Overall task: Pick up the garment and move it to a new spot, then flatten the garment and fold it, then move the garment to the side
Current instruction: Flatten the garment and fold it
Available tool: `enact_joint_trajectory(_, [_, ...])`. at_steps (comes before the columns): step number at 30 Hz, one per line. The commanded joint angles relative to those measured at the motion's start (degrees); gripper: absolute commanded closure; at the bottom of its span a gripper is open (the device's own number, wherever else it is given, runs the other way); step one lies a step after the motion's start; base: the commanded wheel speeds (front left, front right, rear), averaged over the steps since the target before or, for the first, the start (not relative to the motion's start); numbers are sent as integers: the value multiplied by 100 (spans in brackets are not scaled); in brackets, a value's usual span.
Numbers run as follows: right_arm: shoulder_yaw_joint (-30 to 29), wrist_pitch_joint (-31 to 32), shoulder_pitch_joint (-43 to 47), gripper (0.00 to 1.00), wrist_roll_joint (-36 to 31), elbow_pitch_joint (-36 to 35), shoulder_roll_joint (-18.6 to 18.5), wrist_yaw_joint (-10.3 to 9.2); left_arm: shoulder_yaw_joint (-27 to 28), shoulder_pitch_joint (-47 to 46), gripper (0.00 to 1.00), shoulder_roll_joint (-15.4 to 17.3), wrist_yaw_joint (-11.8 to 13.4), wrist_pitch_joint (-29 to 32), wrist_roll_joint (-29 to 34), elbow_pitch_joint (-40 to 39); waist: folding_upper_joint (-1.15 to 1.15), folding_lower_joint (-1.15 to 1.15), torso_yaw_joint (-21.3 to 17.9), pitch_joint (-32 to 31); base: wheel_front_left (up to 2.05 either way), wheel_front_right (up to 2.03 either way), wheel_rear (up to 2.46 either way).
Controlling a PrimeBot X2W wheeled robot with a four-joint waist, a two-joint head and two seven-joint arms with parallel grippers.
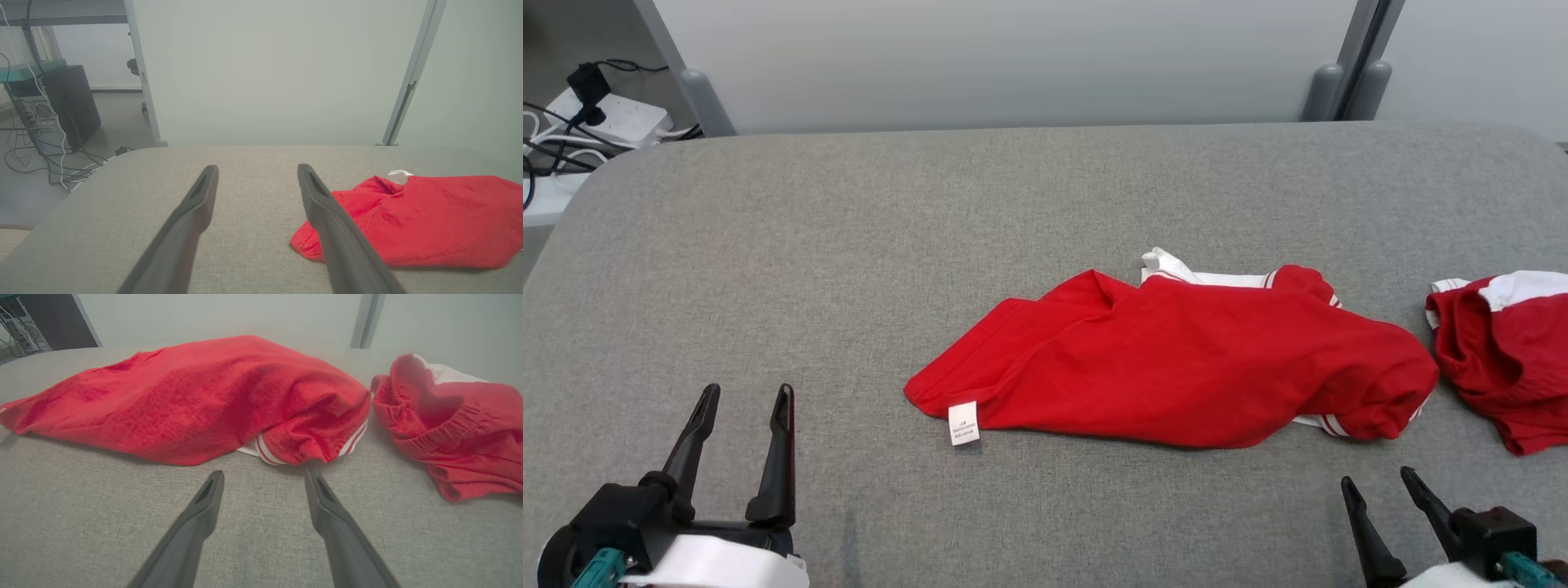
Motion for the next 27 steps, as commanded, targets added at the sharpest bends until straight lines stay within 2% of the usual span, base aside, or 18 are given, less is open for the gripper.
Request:
enact_joint_trajectory(1, [177, -39, -387, 0, 99, 156, -146, 8, 236, -387, 0, 115, 29, -58, -1, -132, 0, 0, 46, 105, 0, 0, 0])
enact_joint_trajectory(11, [428, -254, -1614, 0, 538, 1861, -6, 8, 187, -614, 0, 58, -15, -104, 44, -50, 0, 0, 203, 378, 0, 0, 0])
enact_joint_trajectory(17, [472, -302, -1984, 0, 689, 2215, 14, 8, 186, -641, 0, 50, 3, -115, 54, -28, 0, 0, 247, 430, 0, 0, 0])
enact_joint_trajectory(20, [290, -305, -2148, 0, 744, 2241, 34, 8, 183, -642, 0, 51, 14, -111, 51, -37, 0, 0, 251, 478, 0, 0, 0])
enact_joint_trajectory(21, [234, -306, -2184, 51, 735, 2261, 45, 8, 179, -649, 0, 50, 14, -111, 51, -42, 0, 0, 252, 494, 0, 0, 0])
enact_joint_trajectory(22, [161, -306, -2217, 81, 715, 2250, 58, 8, 171, -661, 0, 48, 13, -110, 55, -44, 0, 0, 257, 508, 0, 0, 0])
enact_joint_trajectory(23, [111, -306, -2228, 100, 699, 2258, 83, 8, 164, -676, 0, 47, 11, -111, 60, -46, 0, 0, 261, 519, 0, 0, 0])
enact_joint_trajectory(27, [130, -307, -2182, 100, 650, 2279, 114, 8, 152, -714, 0, 31, 19, -118, 68, -46, 0, 0, 252, 561, 0, 0, 0])
